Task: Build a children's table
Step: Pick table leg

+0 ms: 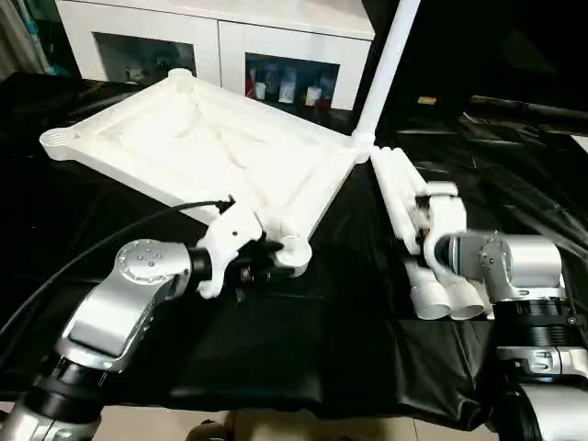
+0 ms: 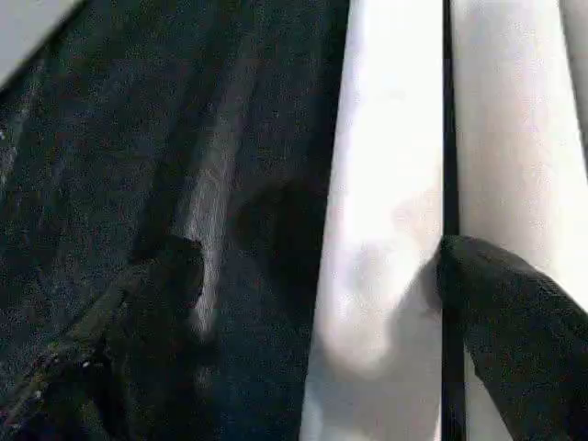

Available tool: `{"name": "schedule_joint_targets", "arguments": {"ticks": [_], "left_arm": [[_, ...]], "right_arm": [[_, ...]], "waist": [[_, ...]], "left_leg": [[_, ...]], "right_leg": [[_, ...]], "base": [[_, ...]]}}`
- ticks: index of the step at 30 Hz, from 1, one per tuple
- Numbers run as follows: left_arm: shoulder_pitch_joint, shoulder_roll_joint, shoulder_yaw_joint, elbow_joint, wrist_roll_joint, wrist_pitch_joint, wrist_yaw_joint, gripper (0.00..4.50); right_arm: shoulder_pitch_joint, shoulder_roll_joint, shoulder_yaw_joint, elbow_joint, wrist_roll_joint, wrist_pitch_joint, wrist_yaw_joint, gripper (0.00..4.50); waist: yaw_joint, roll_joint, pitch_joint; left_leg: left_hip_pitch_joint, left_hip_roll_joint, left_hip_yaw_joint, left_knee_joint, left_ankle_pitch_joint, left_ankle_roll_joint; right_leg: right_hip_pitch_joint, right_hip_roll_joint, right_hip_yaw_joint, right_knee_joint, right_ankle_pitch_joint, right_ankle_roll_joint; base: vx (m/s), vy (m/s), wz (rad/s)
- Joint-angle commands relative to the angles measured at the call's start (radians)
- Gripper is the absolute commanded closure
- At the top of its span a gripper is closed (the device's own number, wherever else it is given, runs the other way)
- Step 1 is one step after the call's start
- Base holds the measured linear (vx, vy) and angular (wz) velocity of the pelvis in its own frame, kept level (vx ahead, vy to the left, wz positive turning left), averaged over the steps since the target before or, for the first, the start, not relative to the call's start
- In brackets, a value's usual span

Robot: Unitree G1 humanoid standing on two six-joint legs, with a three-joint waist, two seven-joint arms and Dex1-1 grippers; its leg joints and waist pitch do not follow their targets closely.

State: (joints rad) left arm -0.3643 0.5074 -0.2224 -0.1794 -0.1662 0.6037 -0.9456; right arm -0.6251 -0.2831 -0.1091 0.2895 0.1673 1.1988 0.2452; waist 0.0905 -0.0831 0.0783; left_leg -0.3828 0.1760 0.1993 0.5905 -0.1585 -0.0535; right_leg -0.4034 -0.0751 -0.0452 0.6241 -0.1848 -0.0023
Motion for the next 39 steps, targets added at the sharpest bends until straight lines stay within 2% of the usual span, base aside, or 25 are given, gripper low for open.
{"name": "schedule_joint_targets", "arguments": {"ticks": [1,6,11,17,18,21,23,25,27,29,34,35,36,37,38,39], "left_arm": [[-0.004,0.009,-0.014,-0.023,-0.014,0.013,-0.01,2.31],[-0.005,0.019,-0.021,-0.034,-0.022,0.029,-0.009,2.31],[-0.009,0.021,-0.021,-0.032,-0.015,0.027,-0.004,2.31],[-0.012,0.023,-0.021,-0.033,-0.022,0.025,0.0,2.31],[-0.012,0.025,-0.019,-0.044,-0.046,0.045,-0.017,2.31],[-0.012,0.02,-0.016,-0.059,-0.066,0.061,-0.025,1.96],[-0.013,0.014,-0.013,-0.063,-0.072,0.066,-0.02,1.96],[-0.015,0.013,-0.018,-0.066,-0.074,0.068,-0.021,1.58],[-0.012,-0.003,-0.02,-0.05,-0.055,0.012,-0.003,1.52],[-0.009,-0.003,-0.023,-0.049,-0.052,-0.006,-0.002,1.26],[-0.015,-0.024,-0.002,-0.04,-0.055,-0.014,0.046,1.02],[-0.016,-0.033,0.006,-0.038,-0.06,-0.02,0.054,0.73],[-0.015,-0.037,0.008,-0.04,-0.063,-0.027,0.054,0.73],[-0.008,-0.051,0.013,-0.039,-0.058,-0.071,0.064,0.65],[-0.002,-0.062,0.016,-0.04,-0.056,-0.106,0.068,0.63],[0.003,-0.062,0.012,-0.045,-0.062,-0.109,0.057,0.41]], "right_arm": [[-0.004,-0.011,0.004,0.019,-0.003,0.021,0.001,0.05],[-0.014,-0.007,-0.001,0.06,0.017,0.033,0.02,0.05],[-0.021,0.002,-0.012,0.083,0.032,0.032,0.034,0.05],[-0.023,0.006,-0.023,0.119,0.033,0.02,0.035,0.64],[-0.02,0.004,-0.021,0.128,0.04,0.019,0.039,0.74],[-0.019,0.002,-0.022,0.147,0.044,0.013,0.041,0.98],[-0.019,0.002,-0.023,0.159,0.045,0.009,0.041,1.09],[-0.019,0.002,-0.029,0.175,0.047,0.002,0.039,1.32],[-0.019,0.009,-0.052,0.19,0.051,0.0,0.024,1.43],[-0.019,0.011,-0.058,0.194,0.052,-0.001,0.021,1.7],[-0.012,0.022,-0.089,0.194,0.059,-0.016,0.004,2.06],[-0.009,0.026,-0.093,0.188,0.061,-0.015,0.002,2.23],[-0.007,0.029,-0.094,0.184,0.061,-0.014,0.001,2.23],[-0.003,0.033,-0.094,0.182,0.061,-0.014,0.0,2.28],[-0.001,0.037,-0.095,0.182,0.061,-0.016,-0.001,2.37],[0.002,0.042,-0.098,0.186,0.061,-0.021,-0.006,2.54]], "waist": [[0.003,0.011,-0.077],[0.002,0.008,-0.077],[0.002,0.008,-0.079],[0.003,0.007,-0.081],[0.003,0.007,-0.08],[0.004,0.005,-0.08],[0.004,0.003,-0.08],[0.002,0.003,-0.08],[0.003,0.0,-0.081],[0.003,0.0,-0.081],[0.002,0.0,-0.083],[0.002,-0.001,-0.084],[0.002,-0.001,-0.084],[0.002,0.001,-0.084],[0.002,-0.002,-0.084],[0.004,0.0,-0.084]], "left_leg": [[0.029,0.048,-0.023,-0.071,-0.199,-0.075],[0.03,0.049,-0.024,-0.07,-0.218,-0.08],[0.028,0.048,-0.024,-0.069,-0.204,-0.079],[0.028,0.048,-0.023,-0.067,-0.184,-0.076],[0.027,0.047,-0.022,-0.067,-0.189,-0.076],[0.028,0.048,-0.023,-0.067,-0.191,-0.076],[0.028,0.048,-0.022,-0.067,-0.199,-0.077],[0.028,0.048,-0.023,-0.068,-0.208,-0.082],[0.03,0.048,-0.024,-0.068,-0.219,-0.086],[0.03,0.048,-0.025,-0.068,-0.226,-0.086],[0.03,0.048,-0.025,-0.068,-0.232,-0.093],[0.03,0.048,-0.026,-0.068,-0.231,-0.093],[0.029,0.048,-0.025,-0.067,-0.231,-0.093],[0.029,0.048,-0.027,-0.068,-0.235,-0.092],[0.028,0.049,-0.026,-0.068,-0.238,-0.093],[0.029,0.049,-0.027,-0.068,-0.238,-0.093]], "right_leg": [[0.037,-0.067,0.044,-0.069,-0.21,-0.147],[0.034,-0.067,0.044,-0.072,-0.255,-0.134],[0.035,-0.066,0.044,-0.069,-0.237,-0.136],[0.037,-0.065,0.043,-0.065,-0.21,-0.144],[0.036,-0.065,0.043,-0.067,-0.214,-0.143],[0.036,-0.067,0.043,-0.066,-0.22,-0.148],[0.036,-0.067,0.043,-0.068,-0.233,-0.144],[0.034,-0.066,0.042,-0.069,-0.242,-0.137],[0.034,-0.066,0.042,-0.071,-0.255,-0.129],[0.034,-0.066,0.042,-0.073,-0.265,-0.123],[0.033,-0.065,0.041,-0.07,-0.25,-0.124],[0.034,-0.065,0.041,-0.07,-0.244,-0.127],[0.034,-0.064,0.041,-0.07,-0.242,-0.128],[0.034,-0.065,0.04,-0.071,-0.242,-0.13],[0.035,-0.065,0.041,-0.072,-0.241,-0.129],[0.036,-0.066,0.04,-0.072,-0.241,-0.128]], "base": [[0.0,0.0,0.0],[0.0,0.0,0.0],[0.0,0.0,0.0],[0.0,0.0,0.0],[0.0,0.0,0.0],[0.0,0.0,0.0],[0.0,0.0,0.0],[0.0,0.0,0.0],[0.0,0.0,0.0],[0.0,0.0,0.0],[0.0,0.0,0.0],[0.0,0.0,0.0],[0.0,0.0,0.0],[0.0,0.0,0.0],[0.0,0.0,0.0],[0.0,0.0,0.0]]}}
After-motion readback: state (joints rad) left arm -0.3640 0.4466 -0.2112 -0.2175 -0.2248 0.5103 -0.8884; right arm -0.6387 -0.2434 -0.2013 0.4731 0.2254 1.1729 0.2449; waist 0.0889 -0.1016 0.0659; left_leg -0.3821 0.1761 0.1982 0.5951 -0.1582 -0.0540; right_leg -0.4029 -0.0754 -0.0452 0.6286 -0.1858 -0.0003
